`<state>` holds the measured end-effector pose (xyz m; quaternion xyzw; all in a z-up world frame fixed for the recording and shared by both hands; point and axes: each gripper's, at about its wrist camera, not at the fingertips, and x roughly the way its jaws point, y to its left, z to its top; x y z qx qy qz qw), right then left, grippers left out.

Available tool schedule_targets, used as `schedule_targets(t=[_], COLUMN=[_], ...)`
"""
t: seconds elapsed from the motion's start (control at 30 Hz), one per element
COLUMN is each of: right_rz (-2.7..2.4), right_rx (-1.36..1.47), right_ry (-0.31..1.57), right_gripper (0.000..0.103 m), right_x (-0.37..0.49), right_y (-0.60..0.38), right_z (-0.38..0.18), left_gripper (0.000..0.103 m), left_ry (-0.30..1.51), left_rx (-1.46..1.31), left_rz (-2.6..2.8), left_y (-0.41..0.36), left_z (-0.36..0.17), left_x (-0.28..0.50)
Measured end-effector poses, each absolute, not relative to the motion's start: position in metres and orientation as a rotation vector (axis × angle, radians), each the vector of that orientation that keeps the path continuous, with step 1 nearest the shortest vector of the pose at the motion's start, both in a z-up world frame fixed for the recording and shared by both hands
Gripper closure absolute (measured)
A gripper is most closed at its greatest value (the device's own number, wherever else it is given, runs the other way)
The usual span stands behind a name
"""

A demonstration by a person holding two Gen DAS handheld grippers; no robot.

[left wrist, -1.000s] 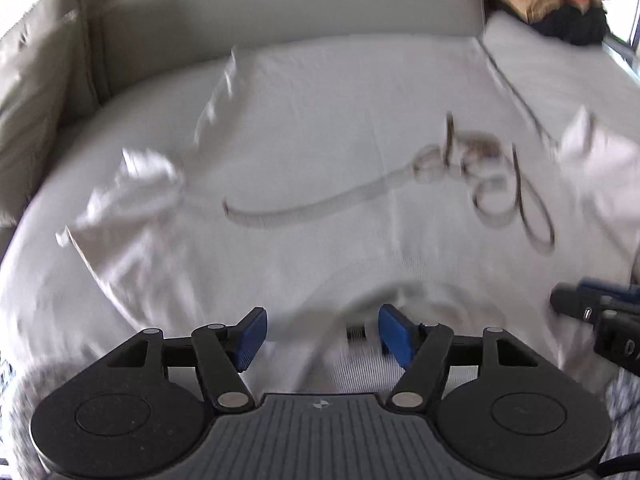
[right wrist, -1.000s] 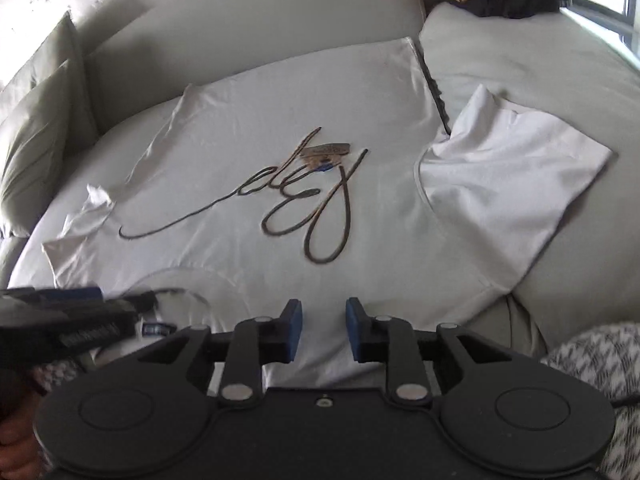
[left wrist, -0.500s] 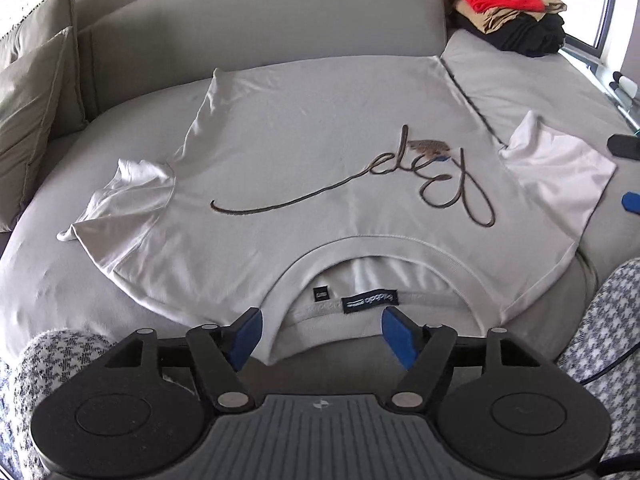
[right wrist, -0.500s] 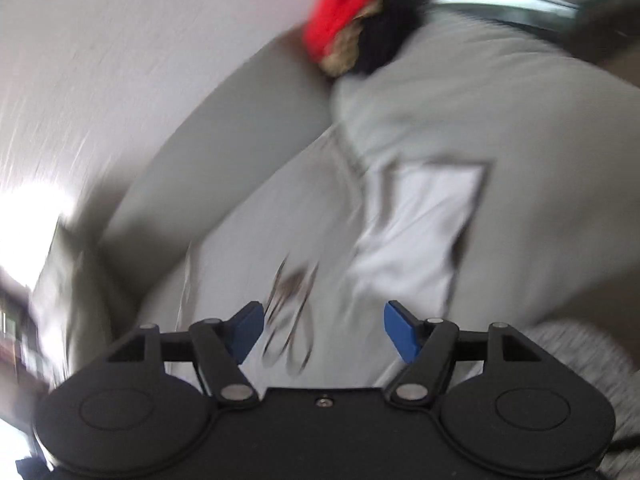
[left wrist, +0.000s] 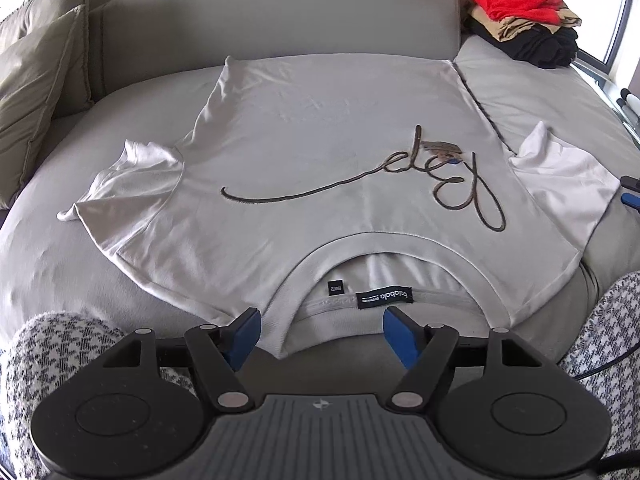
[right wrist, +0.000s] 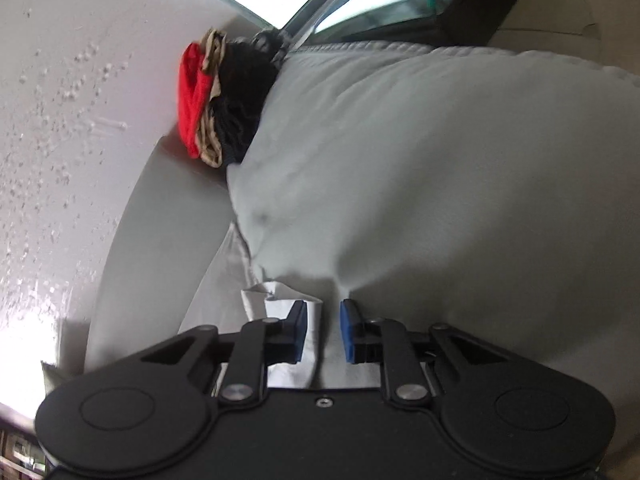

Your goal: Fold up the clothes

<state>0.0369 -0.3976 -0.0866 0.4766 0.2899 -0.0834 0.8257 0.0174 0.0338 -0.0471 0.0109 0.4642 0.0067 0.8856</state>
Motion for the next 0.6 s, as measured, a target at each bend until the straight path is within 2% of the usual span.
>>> schedule_targets(t=[0.27,0.37,0.6], right_rz=[-0.13,-0.147,-0.186], right_rx=[0.902,0.827,0.653], right_ry=[0.675,0.662,0.629], right_gripper=[0.085,0.098,0.1], right_x=[0.06,0.061,0.064], right_y=[-0.386,-0.373,-0.343], right_z=[-0.084,-0.073,-0.048], left_gripper=[0.032,0.031,0.03], left_ry=[0.977,0.968,0.956], left_rx=[0.032,0.038,0.012], left_rz=[0.02,0.02,0.017], left_y=[0.03,0.03,0.038], left_z=[-0.048,-0.046,-0.045], left_x=[0.019,0.018,0.014])
